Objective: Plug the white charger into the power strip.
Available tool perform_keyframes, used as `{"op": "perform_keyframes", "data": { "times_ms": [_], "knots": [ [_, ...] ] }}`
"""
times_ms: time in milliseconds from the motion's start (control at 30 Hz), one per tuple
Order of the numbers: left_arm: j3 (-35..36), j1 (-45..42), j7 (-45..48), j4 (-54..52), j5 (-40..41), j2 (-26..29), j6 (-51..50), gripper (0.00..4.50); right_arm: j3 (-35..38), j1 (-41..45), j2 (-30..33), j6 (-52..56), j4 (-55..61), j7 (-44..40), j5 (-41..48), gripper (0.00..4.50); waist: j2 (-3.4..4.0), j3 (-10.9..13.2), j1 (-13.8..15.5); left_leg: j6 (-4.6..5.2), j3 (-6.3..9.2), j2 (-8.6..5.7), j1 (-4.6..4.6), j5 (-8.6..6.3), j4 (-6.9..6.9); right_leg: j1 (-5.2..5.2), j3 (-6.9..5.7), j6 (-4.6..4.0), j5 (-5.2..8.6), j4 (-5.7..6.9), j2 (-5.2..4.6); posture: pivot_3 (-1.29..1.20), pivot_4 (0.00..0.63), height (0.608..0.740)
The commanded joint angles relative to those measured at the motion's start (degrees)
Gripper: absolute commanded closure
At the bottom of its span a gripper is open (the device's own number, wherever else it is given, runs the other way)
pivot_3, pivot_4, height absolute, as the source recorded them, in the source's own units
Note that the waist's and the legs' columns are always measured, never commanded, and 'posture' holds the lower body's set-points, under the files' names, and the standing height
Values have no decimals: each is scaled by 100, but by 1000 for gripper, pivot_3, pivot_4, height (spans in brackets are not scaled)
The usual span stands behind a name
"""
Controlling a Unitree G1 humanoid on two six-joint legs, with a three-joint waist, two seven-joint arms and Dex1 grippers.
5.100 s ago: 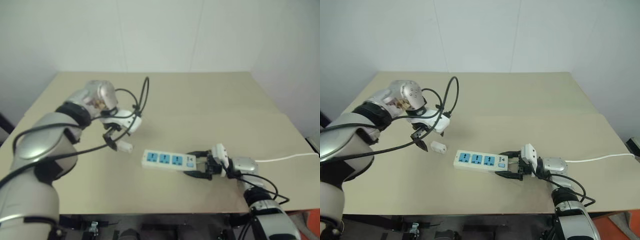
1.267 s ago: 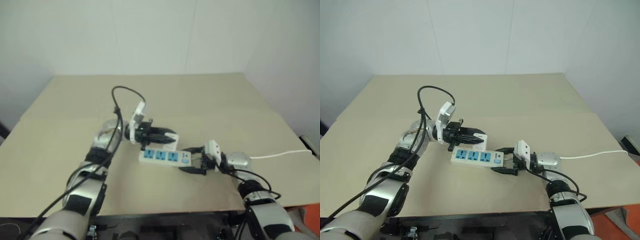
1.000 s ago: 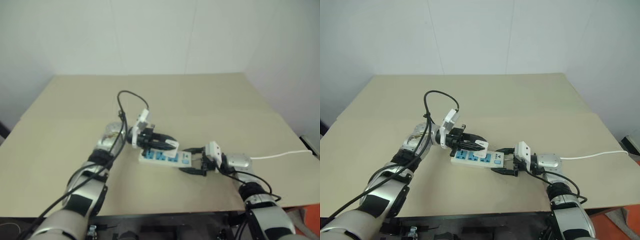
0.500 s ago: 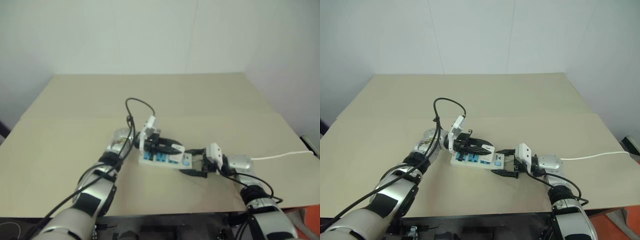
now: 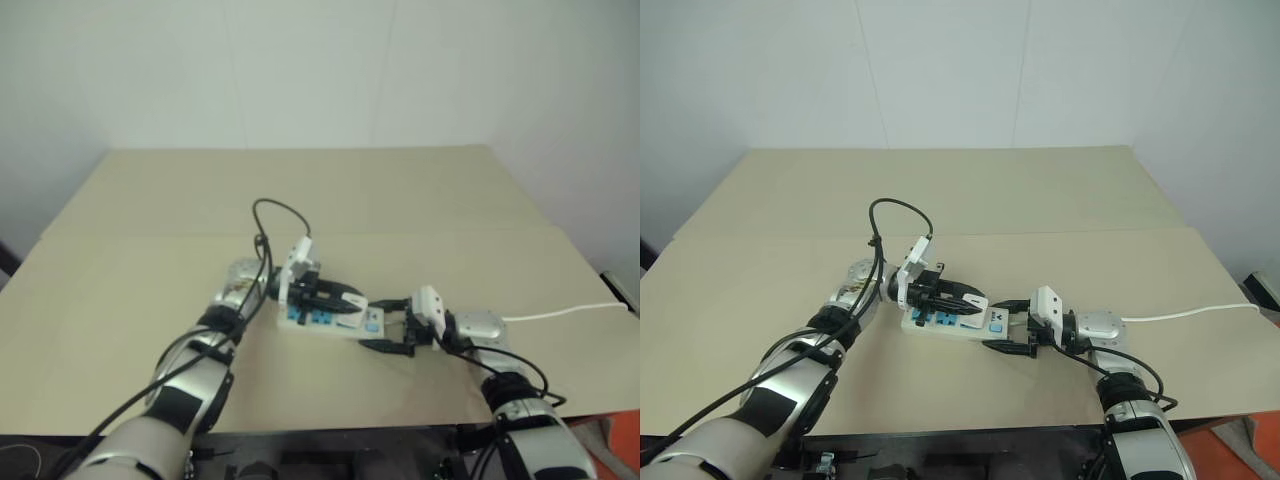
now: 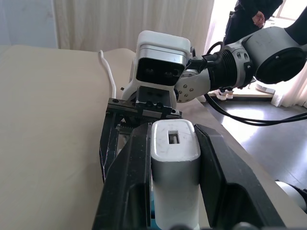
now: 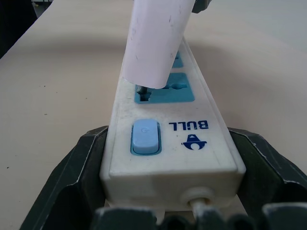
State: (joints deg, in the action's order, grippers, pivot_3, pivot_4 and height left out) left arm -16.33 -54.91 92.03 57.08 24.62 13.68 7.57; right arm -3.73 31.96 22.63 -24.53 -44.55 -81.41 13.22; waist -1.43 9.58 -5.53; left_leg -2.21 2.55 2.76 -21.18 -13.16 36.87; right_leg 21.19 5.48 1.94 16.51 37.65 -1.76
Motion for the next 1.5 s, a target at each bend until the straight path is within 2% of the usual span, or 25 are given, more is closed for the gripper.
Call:
{"op": "perform_keyframes", "data": {
  "times_ms": [33,633,1100,1500],
  "knots": [
    [52,102,47,121,-188,-45,155,3491,-296,-258,-7,150,-170,-115,-290,1109,0,-1,1,0,0,0,0,0,0,0,0,0,0,0,0,0,150,740],
    [-40,580,47,-166,-297,118,593,3491,-290,-278,-9,151,-145,-81,-290,1109,-3,-21,5,0,2,0,5,0,-2,-6,0,2,2,-1,0,0,150,740],
    [26,203,47,581,-887,-140,747,3491,-331,-274,-99,121,-218,11,-348,1109,-6,-47,-4,1,6,2,11,-1,-4,-14,0,31,19,-2,7,0,150,740],
    [71,578,47,249,-726,23,796,3491,-317,-310,-70,97,-183,90,-348,1109,-6,-55,-6,1,9,3,13,-1,-5,-17,0,32,20,-2,7,0,150,740]
  ]
}}
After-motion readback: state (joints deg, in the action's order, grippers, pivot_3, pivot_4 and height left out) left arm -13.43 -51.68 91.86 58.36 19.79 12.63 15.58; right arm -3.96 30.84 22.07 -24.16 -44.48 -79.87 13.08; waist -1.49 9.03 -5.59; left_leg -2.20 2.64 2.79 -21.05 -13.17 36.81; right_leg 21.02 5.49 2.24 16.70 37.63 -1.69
